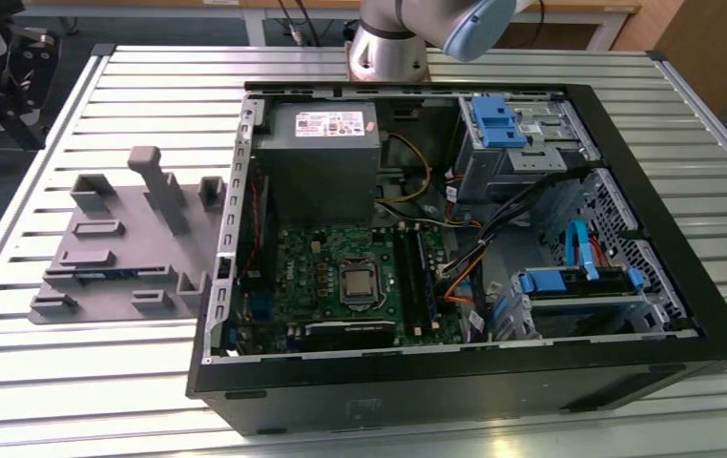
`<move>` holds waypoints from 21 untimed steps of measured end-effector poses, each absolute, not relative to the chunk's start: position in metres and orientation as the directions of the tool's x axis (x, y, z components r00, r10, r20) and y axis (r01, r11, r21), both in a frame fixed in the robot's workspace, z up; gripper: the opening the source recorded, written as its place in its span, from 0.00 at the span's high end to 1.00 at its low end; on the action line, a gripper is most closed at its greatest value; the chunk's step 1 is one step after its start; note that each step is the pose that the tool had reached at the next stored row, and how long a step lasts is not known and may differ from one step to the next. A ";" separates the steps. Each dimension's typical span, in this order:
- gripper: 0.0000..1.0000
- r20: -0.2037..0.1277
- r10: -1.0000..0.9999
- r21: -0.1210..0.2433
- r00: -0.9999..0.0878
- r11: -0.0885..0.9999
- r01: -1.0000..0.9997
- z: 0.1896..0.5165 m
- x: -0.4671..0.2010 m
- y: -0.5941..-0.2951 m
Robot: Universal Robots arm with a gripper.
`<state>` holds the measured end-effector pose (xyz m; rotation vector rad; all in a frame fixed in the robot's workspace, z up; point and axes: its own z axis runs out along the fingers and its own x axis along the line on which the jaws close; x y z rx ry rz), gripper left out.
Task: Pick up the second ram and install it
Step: 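Pick up the second ram and move it above second insertion slot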
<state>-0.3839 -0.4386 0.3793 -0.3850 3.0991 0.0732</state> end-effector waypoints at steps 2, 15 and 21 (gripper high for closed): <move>0.89 -0.023 -0.252 0.044 -0.968 0.967 -0.252 0.379 -0.384 -0.439; 0.89 -0.023 -0.298 0.044 -0.954 0.953 -0.299 0.379 -0.384 -0.439; 0.89 -0.023 -0.321 0.044 -0.947 0.946 -0.321 0.379 -0.384 -0.439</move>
